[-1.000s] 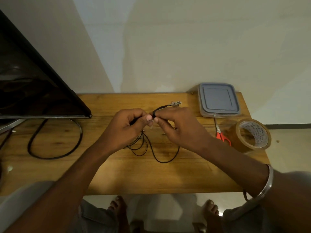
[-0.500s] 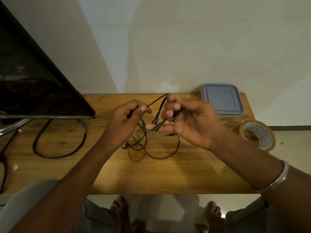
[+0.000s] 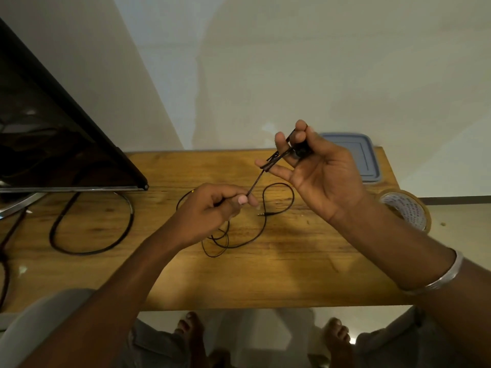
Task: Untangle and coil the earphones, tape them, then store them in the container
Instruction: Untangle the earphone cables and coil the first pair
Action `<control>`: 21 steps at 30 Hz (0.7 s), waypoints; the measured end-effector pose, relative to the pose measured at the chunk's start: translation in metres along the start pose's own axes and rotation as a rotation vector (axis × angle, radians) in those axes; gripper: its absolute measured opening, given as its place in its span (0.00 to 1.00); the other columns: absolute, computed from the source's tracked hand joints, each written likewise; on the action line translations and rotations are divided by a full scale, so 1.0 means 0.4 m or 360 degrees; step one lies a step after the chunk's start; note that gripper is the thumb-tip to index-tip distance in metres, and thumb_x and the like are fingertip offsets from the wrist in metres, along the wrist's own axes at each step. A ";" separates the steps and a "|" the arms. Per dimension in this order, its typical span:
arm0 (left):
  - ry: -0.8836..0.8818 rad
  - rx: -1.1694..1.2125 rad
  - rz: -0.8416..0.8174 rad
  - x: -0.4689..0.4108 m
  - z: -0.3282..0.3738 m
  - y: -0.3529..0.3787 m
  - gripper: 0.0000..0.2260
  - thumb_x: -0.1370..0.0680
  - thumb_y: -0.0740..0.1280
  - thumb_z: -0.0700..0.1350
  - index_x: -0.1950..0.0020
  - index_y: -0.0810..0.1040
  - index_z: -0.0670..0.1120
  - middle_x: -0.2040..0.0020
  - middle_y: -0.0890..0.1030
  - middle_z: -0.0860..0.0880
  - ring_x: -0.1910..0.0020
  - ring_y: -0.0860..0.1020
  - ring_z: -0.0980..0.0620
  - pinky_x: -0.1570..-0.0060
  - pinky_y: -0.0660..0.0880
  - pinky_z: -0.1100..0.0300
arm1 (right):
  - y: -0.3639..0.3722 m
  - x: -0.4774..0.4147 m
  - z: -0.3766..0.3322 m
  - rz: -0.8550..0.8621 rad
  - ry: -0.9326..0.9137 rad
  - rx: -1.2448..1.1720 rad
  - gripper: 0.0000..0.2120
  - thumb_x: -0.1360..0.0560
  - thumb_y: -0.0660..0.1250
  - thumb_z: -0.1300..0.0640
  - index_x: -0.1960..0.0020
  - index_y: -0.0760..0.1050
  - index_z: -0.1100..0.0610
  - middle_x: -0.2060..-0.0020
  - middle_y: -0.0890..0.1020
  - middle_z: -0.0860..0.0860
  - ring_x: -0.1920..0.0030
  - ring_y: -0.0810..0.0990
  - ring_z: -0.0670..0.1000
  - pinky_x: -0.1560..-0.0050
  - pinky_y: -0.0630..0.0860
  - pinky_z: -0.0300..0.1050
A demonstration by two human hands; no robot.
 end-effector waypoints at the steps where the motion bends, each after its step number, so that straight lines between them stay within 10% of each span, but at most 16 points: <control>1: -0.0009 0.0019 -0.0019 0.000 0.001 0.000 0.10 0.18 0.64 0.45 0.47 0.85 0.51 0.68 0.77 0.55 0.67 0.72 0.58 0.65 0.70 0.64 | 0.001 0.002 0.004 0.0021 -0.0038 0.0057 0.10 0.16 0.57 0.58 0.48 0.77 0.56 0.62 0.80 0.48 0.47 0.85 0.53 0.36 0.72 0.72; 11: 0.0031 0.0171 0.0170 -0.002 0.025 -0.015 0.12 0.19 0.64 0.49 0.56 0.84 0.48 0.72 0.71 0.51 0.73 0.65 0.52 0.72 0.63 0.62 | -0.041 0.021 0.113 -0.0522 -0.0935 0.2628 0.08 0.18 0.63 0.60 0.49 0.80 0.61 0.57 0.84 0.53 0.57 0.80 0.51 0.55 0.76 0.50; 17: 0.0072 0.0112 0.0231 -0.005 0.016 -0.018 0.12 0.19 0.66 0.52 0.57 0.83 0.49 0.67 0.75 0.33 0.73 0.63 0.41 0.73 0.60 0.54 | -0.046 0.021 0.132 -0.0536 -0.0693 0.2622 0.09 0.17 0.61 0.59 0.52 0.79 0.59 0.62 0.82 0.50 0.61 0.79 0.50 0.59 0.76 0.53; 21: 0.0097 0.0109 0.0360 -0.009 0.010 -0.033 0.10 0.20 0.67 0.52 0.57 0.81 0.48 0.62 0.80 0.35 0.71 0.70 0.47 0.70 0.67 0.56 | -0.018 0.027 0.099 -0.0415 0.0417 0.1280 0.11 0.16 0.58 0.61 0.52 0.77 0.59 0.63 0.79 0.51 0.56 0.84 0.52 0.45 0.78 0.56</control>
Point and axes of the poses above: each hand's wrist, its own x-axis away from the middle knuckle, its own y-axis out of the palm, z = x × y, the point moved 1 cm from there along -x, towards the middle knuckle
